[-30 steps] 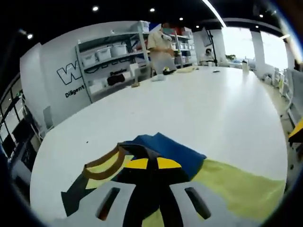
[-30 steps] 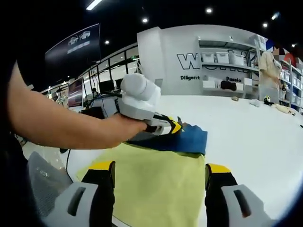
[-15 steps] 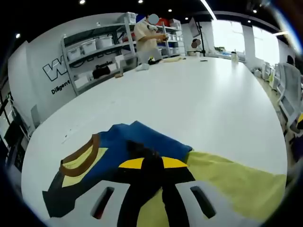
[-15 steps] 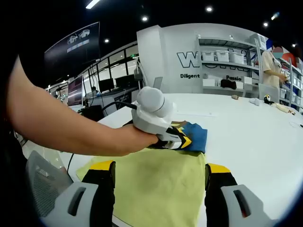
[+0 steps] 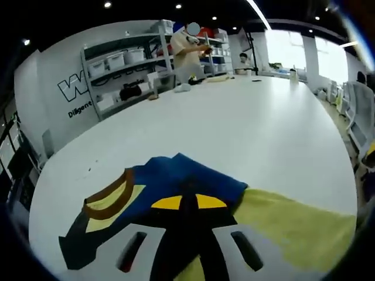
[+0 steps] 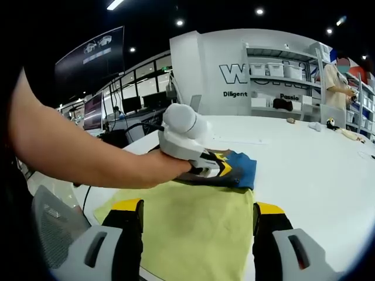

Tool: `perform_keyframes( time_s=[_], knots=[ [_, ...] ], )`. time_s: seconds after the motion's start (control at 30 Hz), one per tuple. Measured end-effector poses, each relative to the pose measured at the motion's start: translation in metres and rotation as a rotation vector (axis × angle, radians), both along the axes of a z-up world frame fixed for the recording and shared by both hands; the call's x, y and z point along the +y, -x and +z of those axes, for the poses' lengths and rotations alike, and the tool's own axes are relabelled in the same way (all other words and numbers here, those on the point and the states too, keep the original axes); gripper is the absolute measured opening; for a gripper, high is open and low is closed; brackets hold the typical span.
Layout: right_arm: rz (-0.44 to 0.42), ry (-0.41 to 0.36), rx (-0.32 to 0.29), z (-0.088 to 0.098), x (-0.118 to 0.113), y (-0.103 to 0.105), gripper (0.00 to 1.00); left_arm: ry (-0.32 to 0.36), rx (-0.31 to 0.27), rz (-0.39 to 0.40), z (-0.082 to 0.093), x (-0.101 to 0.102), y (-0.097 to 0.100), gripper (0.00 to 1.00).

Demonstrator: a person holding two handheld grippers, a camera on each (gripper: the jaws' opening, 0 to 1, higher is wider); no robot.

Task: Fold the garment on the visible template until the final outline fits inside the template.

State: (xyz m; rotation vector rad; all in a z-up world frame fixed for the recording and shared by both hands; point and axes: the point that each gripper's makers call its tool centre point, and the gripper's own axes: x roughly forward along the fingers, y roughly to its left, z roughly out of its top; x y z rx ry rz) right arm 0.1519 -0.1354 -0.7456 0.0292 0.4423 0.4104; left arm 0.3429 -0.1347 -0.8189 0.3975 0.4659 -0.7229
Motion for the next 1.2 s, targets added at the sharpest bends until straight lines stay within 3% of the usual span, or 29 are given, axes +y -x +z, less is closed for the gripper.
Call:
perform_keyframes(
  time_s=[0.13, 0.2, 0.27, 0.4, 0.53, 0.57, 0.67, 0.8, 0.83, 1.2],
  knots=[
    [0.002, 0.002, 0.002, 0.000, 0.000, 0.000, 0.75, -0.033, 0.034, -0.003, -0.013, 0.003, -0.004, 0.05],
    [0.001, 0.001, 0.003, -0.001, 0.000, 0.000, 0.75, -0.057, 0.089, -0.039, -0.026, -0.001, 0.003, 0.06],
    [0.001, 0.001, 0.006, -0.001, 0.000, 0.000, 0.74, -0.043, 0.082, -0.060, -0.028, -0.007, 0.005, 0.11],
    [-0.002, 0.000, 0.009, -0.002, 0.000, 0.000, 0.74, -0.022, 0.148, -0.156, -0.040, -0.025, 0.022, 0.10],
    [-0.005, 0.000, 0.010, -0.002, -0.001, 0.000, 0.74, -0.009, 0.153, -0.131, -0.038, -0.022, 0.017, 0.11],
    [-0.005, -0.004, 0.010, -0.002, -0.001, 0.000, 0.73, 0.016, 0.102, -0.116, -0.028, -0.022, 0.010, 0.11],
    [-0.006, -0.003, 0.014, -0.003, -0.001, 0.000, 0.73, 0.059, 0.132, -0.106, -0.026, -0.025, 0.008, 0.12],
    [-0.007, 0.000, 0.016, -0.004, -0.001, 0.000, 0.73, 0.020, 0.199, -0.133, -0.044, -0.027, 0.020, 0.14],
    [-0.008, 0.001, 0.015, -0.004, -0.002, -0.001, 0.73, 0.043, 0.172, -0.135, -0.041, -0.029, 0.018, 0.14],
    [-0.008, 0.004, 0.017, -0.004, -0.002, -0.001, 0.73, 0.040, 0.186, -0.110, -0.038, -0.026, 0.018, 0.16]
  ],
)
